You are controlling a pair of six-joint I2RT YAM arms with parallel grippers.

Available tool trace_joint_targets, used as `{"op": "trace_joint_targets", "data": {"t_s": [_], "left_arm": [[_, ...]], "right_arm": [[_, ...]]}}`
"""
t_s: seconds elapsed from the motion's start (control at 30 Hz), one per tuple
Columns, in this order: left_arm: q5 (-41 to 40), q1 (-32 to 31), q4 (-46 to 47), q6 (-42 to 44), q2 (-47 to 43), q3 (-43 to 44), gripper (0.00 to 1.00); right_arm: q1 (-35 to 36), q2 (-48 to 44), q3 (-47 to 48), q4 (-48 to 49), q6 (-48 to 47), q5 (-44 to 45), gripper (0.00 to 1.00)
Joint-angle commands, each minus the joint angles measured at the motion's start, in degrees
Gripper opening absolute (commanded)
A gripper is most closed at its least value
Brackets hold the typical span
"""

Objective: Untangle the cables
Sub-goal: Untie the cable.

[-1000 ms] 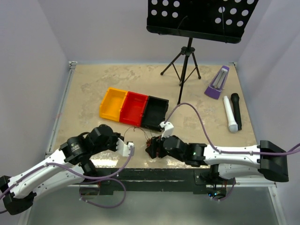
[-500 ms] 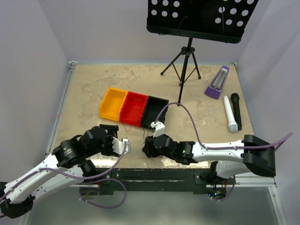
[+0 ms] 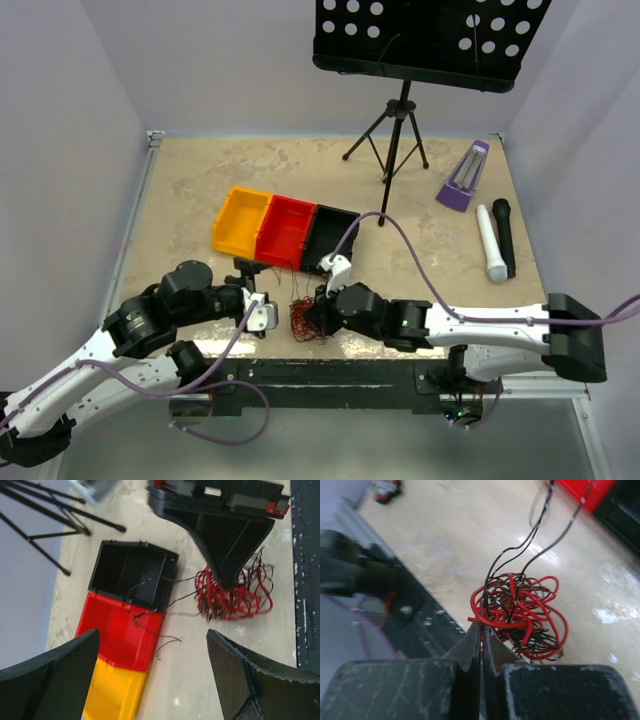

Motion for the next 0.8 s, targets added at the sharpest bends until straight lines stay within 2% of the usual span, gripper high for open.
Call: {"op": "trace_joint_targets", "data": {"t_s": [0.0,0.2,0.27,0.4,0.57,0.67,0.77], "left_arm": [[8.9,0.2,9.0,-0.8,4.3,-3.0,0.92],[13.9,0.3,12.3,0.0,7.8,-6.5,0.88],[15.0,0.3,13.4,-0.8,8.6,-7.8,0.82],[17.1,0.3,17.6,-3.6,11.9,-8.5,0.63],[20.5,0.3,15.1,-4.0,15.7,-5.6,0.48],[21.3,0.3,13.7,-3.0,15.3,-5.5,0.19],[19.8,0.3,13.3,-3.7,14.7,-5.3,0.01]], "right_arm": [[0.8,-6.2,4.7,3.1,-3.8,-4.8,0.00],[0.8,-8.5,1.0,2.5,-2.5,-5.0,0.00],[0.9,-9.0,0.0,4.5,-2.7,-6.2,0.00],[0.8,-8.5,1.2,6.0,-4.2,-7.7,0.00],[0.8,-8.1,2.1,5.5,-5.7,-9.1,0.00],[0.9,-9.3,1.1,5.8,-5.3,-8.9,0.00],[0.8,-10.3,-0.1,6.0,-4.8,-9.1,0.00]]}}
